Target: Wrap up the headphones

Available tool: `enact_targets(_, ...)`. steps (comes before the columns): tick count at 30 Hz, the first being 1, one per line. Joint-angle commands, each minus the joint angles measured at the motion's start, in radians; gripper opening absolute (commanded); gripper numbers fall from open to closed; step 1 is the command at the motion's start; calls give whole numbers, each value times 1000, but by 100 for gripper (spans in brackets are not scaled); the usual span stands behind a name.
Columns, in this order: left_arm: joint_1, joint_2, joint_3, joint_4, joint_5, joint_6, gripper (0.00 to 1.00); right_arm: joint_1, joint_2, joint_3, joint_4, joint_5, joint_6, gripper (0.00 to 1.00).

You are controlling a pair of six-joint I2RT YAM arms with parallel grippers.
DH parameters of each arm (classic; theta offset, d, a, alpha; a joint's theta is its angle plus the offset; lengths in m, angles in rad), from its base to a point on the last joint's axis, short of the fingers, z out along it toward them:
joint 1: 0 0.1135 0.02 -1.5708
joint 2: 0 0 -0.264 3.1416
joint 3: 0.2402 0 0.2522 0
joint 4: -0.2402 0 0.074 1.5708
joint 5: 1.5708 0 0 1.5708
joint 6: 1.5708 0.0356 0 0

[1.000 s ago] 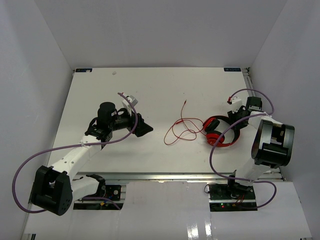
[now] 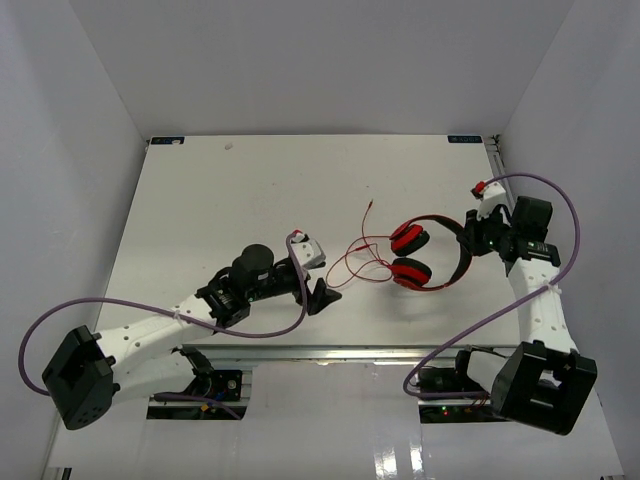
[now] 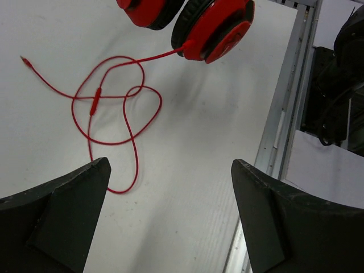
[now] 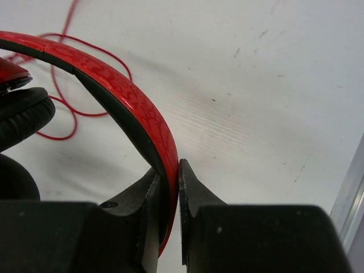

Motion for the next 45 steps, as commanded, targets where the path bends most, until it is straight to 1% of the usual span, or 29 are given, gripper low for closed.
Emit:
enact_targets(1,-23,-18,-63,250,-56,197,98,3,-87,144,-82,-187,143,8)
enact_targets(5,-23,9,-100,370,-80,284,98,3,-121,193,-99,-280,218,8)
enact_targets(8,-23,56,-99,403,-68,325,98,3,-143,214,-90,-335,279,8)
enact_targets(10,-23,83,-99,440,-60,330,98,3,-151,235,-86,-362,305,8)
enact_targets(14,-23,149,-99,520,-90,326,98,3,-166,293,-93,-424,350,8)
enact_targets(17,-23,170,-90,540,-93,319,98,3,-177,314,-91,-435,364,8)
enact_targets(20,-23,148,-128,594,-143,280,98,3,-223,310,-61,-422,382,8)
enact_targets(22,-23,122,-194,633,-170,250,98,3,-240,306,-51,-427,397,8)
enact_targets(26,-23,98,-238,619,-150,212,97,2,-242,307,-21,-466,469,8)
enact_targets(29,-25,89,-264,647,-140,164,94,3,-238,313,13,-470,518,8)
enact_targets(34,-25,121,-287,727,-125,81,90,3,-231,317,52,-466,590,8)
enact_targets(38,-25,165,-293,797,-113,36,85,3,-231,318,66,-465,622,8)
enact_targets(40,-26,186,-305,834,-113,6,84,1,-232,320,73,-466,637,8)
enact_targets(45,-43,204,-326,931,-81,-66,87,3,-221,323,77,-463,645,8)
